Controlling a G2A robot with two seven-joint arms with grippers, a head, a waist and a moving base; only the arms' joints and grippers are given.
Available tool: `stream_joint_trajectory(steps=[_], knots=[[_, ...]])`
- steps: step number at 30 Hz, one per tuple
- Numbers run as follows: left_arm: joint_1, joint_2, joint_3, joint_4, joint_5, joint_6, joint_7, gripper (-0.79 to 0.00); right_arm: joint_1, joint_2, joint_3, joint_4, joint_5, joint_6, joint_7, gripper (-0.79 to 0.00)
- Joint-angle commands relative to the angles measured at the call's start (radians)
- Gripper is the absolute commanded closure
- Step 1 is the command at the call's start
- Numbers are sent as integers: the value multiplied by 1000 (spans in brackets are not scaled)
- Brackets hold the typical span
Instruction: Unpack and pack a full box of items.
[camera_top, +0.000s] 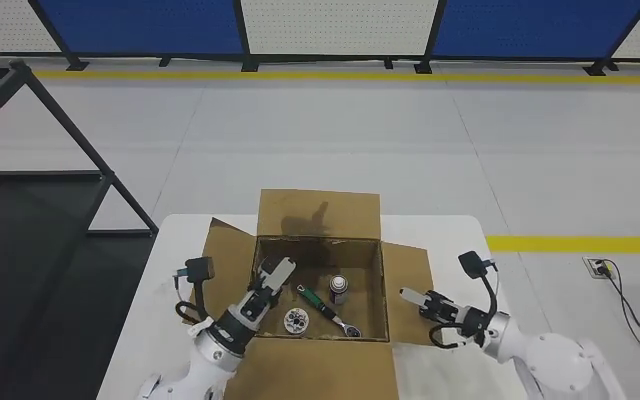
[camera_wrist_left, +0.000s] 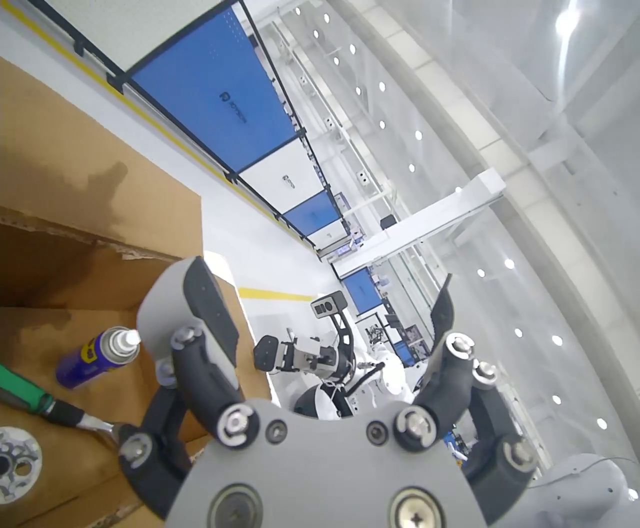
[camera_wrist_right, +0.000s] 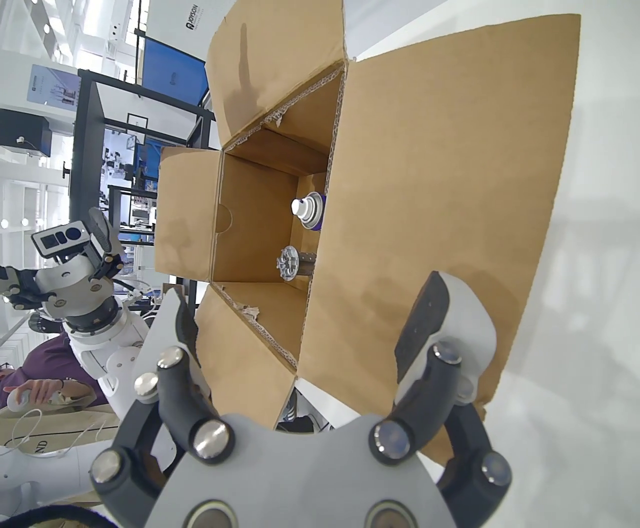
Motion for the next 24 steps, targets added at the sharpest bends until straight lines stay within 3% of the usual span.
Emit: stream_joint_trajectory(steps=[1, 10, 17, 24], knots=[[34, 2, -14, -21, -13, -10, 4, -785, 0, 1, 2, 1, 1, 2, -4, -785], [34, 2, -14, -21, -13, -10, 4, -785, -44, 8, 16, -182, -18, 4, -19, -785], [36, 2, -16, -24, -17, -10, 11, -785, 4, 7, -46, -281, -67, 58, -13, -785], [128, 9, -136, -86, -107, -31, 57, -785, 88, 0, -171, -291, -181, 129, -26, -785]])
